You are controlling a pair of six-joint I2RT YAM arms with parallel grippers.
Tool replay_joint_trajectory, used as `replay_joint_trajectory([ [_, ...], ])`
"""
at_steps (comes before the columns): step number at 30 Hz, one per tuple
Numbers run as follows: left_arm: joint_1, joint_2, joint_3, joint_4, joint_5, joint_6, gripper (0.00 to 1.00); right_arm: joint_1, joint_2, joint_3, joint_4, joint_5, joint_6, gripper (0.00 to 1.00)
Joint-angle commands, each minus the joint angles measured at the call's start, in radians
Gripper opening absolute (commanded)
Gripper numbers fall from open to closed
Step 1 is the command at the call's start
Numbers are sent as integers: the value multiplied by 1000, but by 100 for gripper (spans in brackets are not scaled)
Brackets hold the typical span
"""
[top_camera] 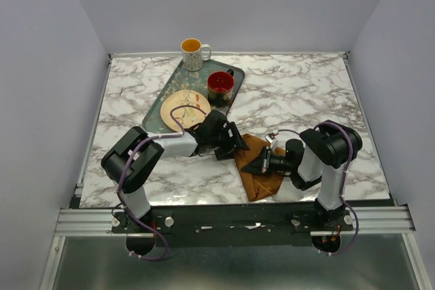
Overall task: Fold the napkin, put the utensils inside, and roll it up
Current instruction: Roll the napkin with the utensil
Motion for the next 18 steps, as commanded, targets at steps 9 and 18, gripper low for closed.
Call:
replay_joint_trajectory([
  [9, -21, 97, 69, -111, -56, 40, 63, -1, 129, -7, 118, -36, 68, 1],
  [18, -24, 121, 187, -292, -137, 169, 38, -4, 84, 22, -54, -43, -33, 1],
])
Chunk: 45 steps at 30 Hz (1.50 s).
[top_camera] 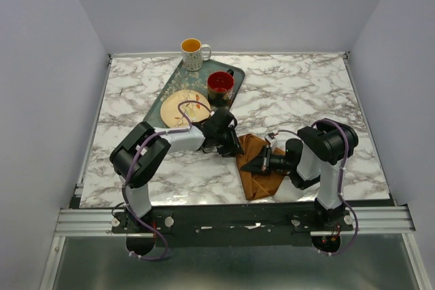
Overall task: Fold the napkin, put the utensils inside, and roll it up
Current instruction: Roll the napkin with the utensil
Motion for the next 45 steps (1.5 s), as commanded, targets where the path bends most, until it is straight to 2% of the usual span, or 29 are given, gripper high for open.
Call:
replay_joint_trajectory([
  [1, -8, 43, 72, -150, -102, 109, 38, 11, -3, 10, -165, 0, -168, 1],
  [3, -10, 37, 82, -160, -119, 128, 38, 11, -48, 15, -256, 7, -217, 1],
  [5, -10, 34, 98, -177, -123, 140, 43, 11, -74, 16, -285, 14, -230, 1],
  [6, -10, 34, 106, -189, -129, 149, 47, 13, -77, 16, -289, 15, -231, 1],
  [7, -10, 33, 118, -219, -155, 174, 56, 13, -77, 16, -291, 17, -231, 1],
  [10, -8, 31, 161, -267, -155, 206, 65, 11, -62, 21, -289, 8, -233, 1],
  [13, -8, 71, 221, -308, -128, 215, 65, 11, -60, 27, -285, 7, -234, 1],
  [21, -31, 94, 218, -327, -120, 93, 63, 11, -67, 47, -309, 9, -245, 1],
  [23, -33, 115, 244, -356, -131, 86, 54, 11, -74, 48, -315, 9, -251, 1],
  [25, -33, 126, 249, -373, -128, 70, 39, 11, -89, 56, -376, 20, -293, 4],
  [26, -33, 141, 258, -385, -123, 68, 35, 9, -123, 76, -424, 27, -317, 5],
  [28, -33, 158, 272, -414, -108, 70, 27, 17, -175, 97, -609, 75, -418, 8],
  [30, -33, 181, 301, -440, -114, 71, 25, 22, -243, 137, -797, 115, -508, 11],
  [31, -33, 189, 312, -466, -115, 76, 15, 20, -261, 147, -840, 148, -526, 11],
  [34, -35, 203, 348, -503, -126, 85, 0, 23, -327, 173, -965, 204, -576, 13],
  [39, -39, 191, 361, -531, -152, 41, 0, 71, -401, 237, -1218, 320, -655, 26],
  [41, -44, 180, 349, -533, -160, 13, 0, 111, -454, 260, -1260, 375, -658, 36],
  [45, -53, 157, 312, -531, -181, -64, 0, 187, -560, 308, -1444, 509, -629, 47],
])
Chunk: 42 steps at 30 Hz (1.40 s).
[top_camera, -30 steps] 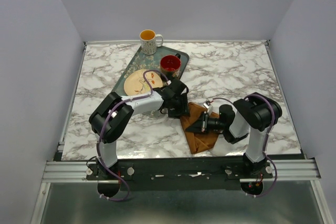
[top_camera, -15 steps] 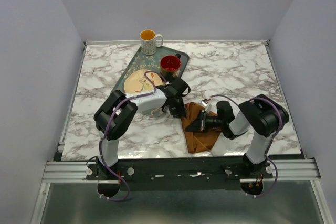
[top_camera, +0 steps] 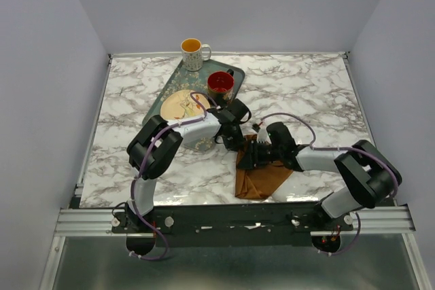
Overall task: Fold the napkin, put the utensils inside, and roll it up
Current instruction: Roll the napkin with the utensil
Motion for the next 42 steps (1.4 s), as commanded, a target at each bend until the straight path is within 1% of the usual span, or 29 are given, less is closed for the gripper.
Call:
replay_joint_trajectory([
  [1, -20, -23, -58, -103, -74, -65, 0, 87, -112, 38, -344, 306, -10, 49],
  [3, -21, -38, -67, -104, -86, -85, 0, 128, -177, 28, -344, 344, 30, 54],
  [4, -23, -41, -67, -104, -86, -96, 0, 142, -192, 25, -335, 391, 74, 55],
  [5, -23, -46, -64, -104, -86, -98, 0, 165, -200, 24, -329, 411, 99, 56],
  [6, -23, -49, -61, -104, -89, -99, 0, 170, -189, 22, -286, 411, 116, 56],
  [10, -24, -66, -62, -104, -98, -113, 0, 176, -125, 53, -241, 430, 196, 56],
  [12, -26, -74, -72, -106, -98, -125, 0, 180, -105, 51, -195, 431, 210, 55],
  [16, -27, -89, -85, -104, -103, -144, 0, 182, -83, 74, -197, 477, 201, 52],
  [19, -27, -94, -82, -103, -109, -156, 0, 180, -63, 105, -212, 488, 176, 43],
  [20, -27, -97, -79, -104, -109, -164, 0, 182, -39, 119, -209, 477, 167, 37],
  [22, -27, -100, -75, -104, -109, -190, 0, 182, -14, 134, -203, 468, 144, 28],
  [23, -27, -101, -73, -104, -109, -197, 0, 180, -4, 142, -200, 462, 135, 18],
  [25, -27, -112, -73, -103, -115, -208, 0, 180, 7, 142, -186, 463, 102, 8],
  [26, -26, -115, -73, -104, -115, -207, 0, 174, 6, 136, -175, 453, 87, 1],
  [28, -23, -132, -70, -89, -115, -188, 0, 159, -2, 111, -145, 434, 53, 1],
  [29, -17, -138, -69, -77, -115, -144, 3, 132, -3, 96, -119, 367, 44, 1],
  [30, -14, -159, -61, -73, -126, -116, 14, 116, -5, 78, -49, 332, 35, 1],
  [31, -11, -175, -63, -61, -152, -92, 38, 102, -5, 43, -19, 301, 23, 1],
  [32, -8, -193, -64, -52, -187, -66, 48, 81, 3, 36, 1, 235, 10, 1],
  [33, -4, -230, -73, -44, -204, -21, 56, 70, 12, 35, 19, 201, -3, 1],
  [34, 0, -244, -76, -41, -215, -3, 76, 62, 29, 22, 39, 178, -16, 0],
  [35, 8, -255, -78, -43, -217, 20, 86, 46, 35, 4, 76, 119, -16, 1],
  [36, 20, -271, -81, -49, -217, 51, 89, 36, 39, -11, 151, 95, -5, 1],
  [37, 26, -278, -85, -56, -214, 69, 97, 24, 47, -24, 183, 69, 9, 1],
  [38, 31, -287, -90, -60, -212, 83, 99, 3, 67, -39, 214, 1, 13, 1],
  [39, 37, -313, -108, -58, -207, 95, 99, -4, 79, -44, 272, -32, 16, 1],
  [41, 37, -348, -134, -32, -218, 161, 98, -22, 107, -71, 337, -107, 33, 1],
  [42, 37, -380, -157, -17, -215, 195, 98, -27, 116, -79, 395, -127, 41, 1],
])
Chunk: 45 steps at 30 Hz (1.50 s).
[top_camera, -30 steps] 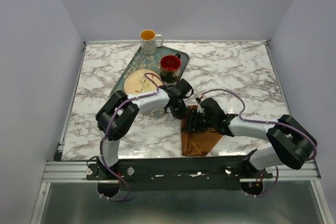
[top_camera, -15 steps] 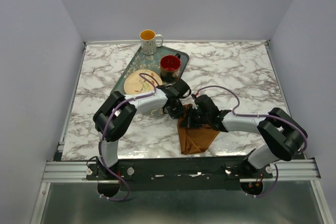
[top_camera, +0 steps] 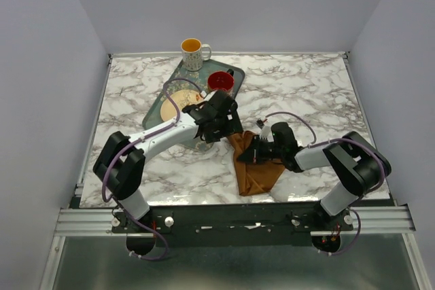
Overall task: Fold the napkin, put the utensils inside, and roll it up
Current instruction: Roll the napkin with the utensil
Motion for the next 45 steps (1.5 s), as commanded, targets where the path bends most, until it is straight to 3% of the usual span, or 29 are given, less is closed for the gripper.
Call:
replay_joint_trajectory([
  [1, 12, -97, -76, 44, -51, 220, 96, -35, 71, -64, 222, -210, 10, 0],
  [9, 12, -193, -196, 142, 77, 489, 71, -104, 225, -124, 544, -415, 143, 1],
  [16, 11, -158, -253, 217, 272, 570, 42, -116, 254, -130, 516, -421, 134, 1],
  [21, 11, -94, -239, 264, 331, 564, 31, -116, 251, -109, 437, -421, 102, 2],
  [22, 11, -86, -234, 280, 341, 561, 24, -116, 253, -106, 430, -421, 94, 3],
  [38, 9, 86, -147, 315, 361, 558, 19, -124, 279, -83, 358, -425, 61, 15],
  [45, 8, 153, -110, 317, 367, 554, 18, -124, 175, -52, 33, -321, -65, 33],
])
